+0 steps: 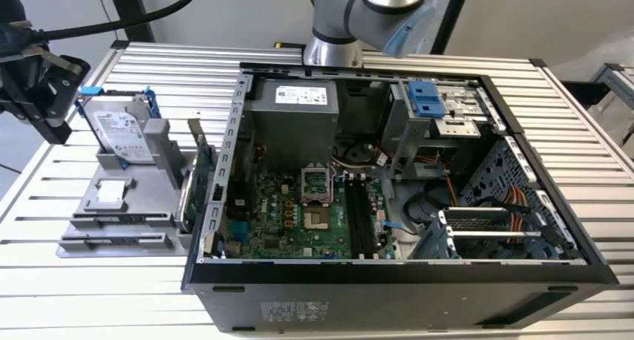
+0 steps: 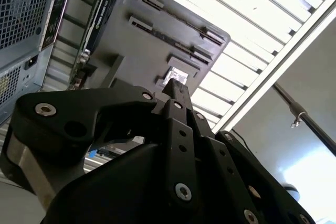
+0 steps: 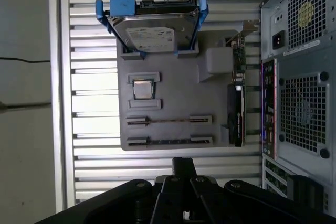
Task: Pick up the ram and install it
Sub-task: 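Reach for the ram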
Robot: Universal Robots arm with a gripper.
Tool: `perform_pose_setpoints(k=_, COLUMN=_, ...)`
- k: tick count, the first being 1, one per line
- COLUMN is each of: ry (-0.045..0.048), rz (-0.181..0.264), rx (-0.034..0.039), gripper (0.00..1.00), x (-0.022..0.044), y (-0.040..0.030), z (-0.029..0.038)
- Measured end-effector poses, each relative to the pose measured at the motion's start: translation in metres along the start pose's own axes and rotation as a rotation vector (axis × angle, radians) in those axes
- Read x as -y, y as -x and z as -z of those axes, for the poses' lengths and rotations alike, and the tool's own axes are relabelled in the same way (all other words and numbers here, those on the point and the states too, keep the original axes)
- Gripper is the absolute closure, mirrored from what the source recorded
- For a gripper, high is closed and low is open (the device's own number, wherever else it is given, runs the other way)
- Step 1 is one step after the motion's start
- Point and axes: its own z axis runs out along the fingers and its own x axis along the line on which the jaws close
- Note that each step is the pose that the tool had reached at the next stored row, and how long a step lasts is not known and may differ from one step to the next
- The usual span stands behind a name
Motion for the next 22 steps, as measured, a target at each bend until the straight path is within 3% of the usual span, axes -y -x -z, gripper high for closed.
perform_pose_setpoints(k=6, ry=0.0001, rz=0.022, rx=-0.001, gripper=1.0, x=0.0, y=-0.0001, z=-0.0001)
perform_pose_setpoints(k=22, ry=0.0001, rz=0.135, rx=-0.0065, gripper=1.0, x=0.0, y=-0.0003, z=0.0)
